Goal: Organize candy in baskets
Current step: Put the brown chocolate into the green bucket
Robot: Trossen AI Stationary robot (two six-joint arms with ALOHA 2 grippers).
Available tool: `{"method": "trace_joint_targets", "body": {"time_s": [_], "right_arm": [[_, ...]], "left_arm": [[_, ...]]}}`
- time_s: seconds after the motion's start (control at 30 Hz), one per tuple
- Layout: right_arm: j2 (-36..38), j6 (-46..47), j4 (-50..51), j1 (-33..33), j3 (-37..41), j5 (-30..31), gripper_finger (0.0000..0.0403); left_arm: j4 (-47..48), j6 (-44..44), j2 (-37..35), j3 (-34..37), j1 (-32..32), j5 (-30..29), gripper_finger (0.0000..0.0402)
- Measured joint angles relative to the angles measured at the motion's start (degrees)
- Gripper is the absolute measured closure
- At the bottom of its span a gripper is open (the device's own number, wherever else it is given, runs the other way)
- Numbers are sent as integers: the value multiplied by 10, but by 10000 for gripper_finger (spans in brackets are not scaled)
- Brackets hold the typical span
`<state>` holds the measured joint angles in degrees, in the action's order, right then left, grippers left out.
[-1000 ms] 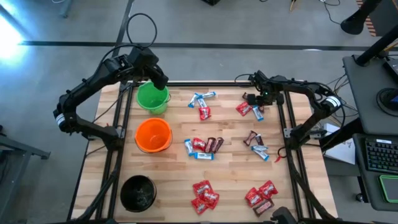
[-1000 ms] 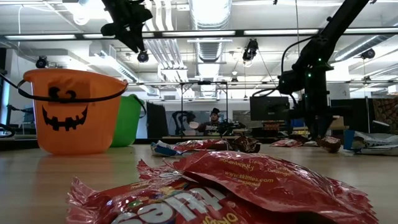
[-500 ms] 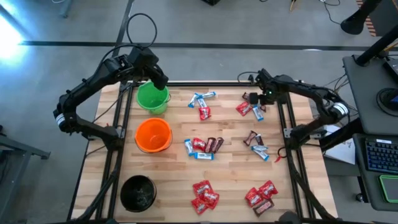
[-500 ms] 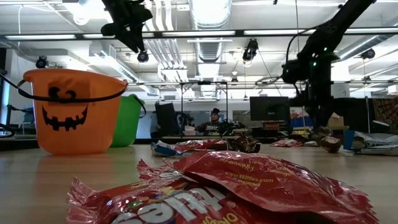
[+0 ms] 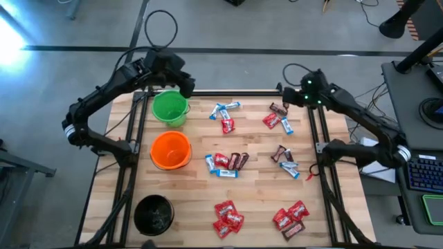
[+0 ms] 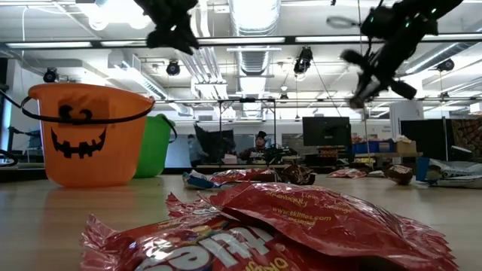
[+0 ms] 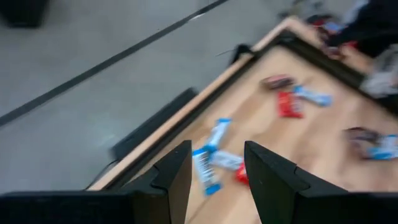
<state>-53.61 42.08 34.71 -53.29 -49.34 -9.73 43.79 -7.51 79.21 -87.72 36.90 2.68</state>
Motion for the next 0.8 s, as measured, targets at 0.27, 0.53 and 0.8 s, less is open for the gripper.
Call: {"method": "trace_joint_targets", "body": {"time_s": [0.27,0.53,0.8], "right_arm": [[35,45,-128,87,0,-11,387],[-3,45,-216,140,0,-8,387],[-17,14,-257,153,-1,-8,387]], "left_arm": [[-94,-27,58,0,-7,124,272],[-265,-130,96,1,-26,240,272],[-371,-249,119,1,-29,244,272]]}}
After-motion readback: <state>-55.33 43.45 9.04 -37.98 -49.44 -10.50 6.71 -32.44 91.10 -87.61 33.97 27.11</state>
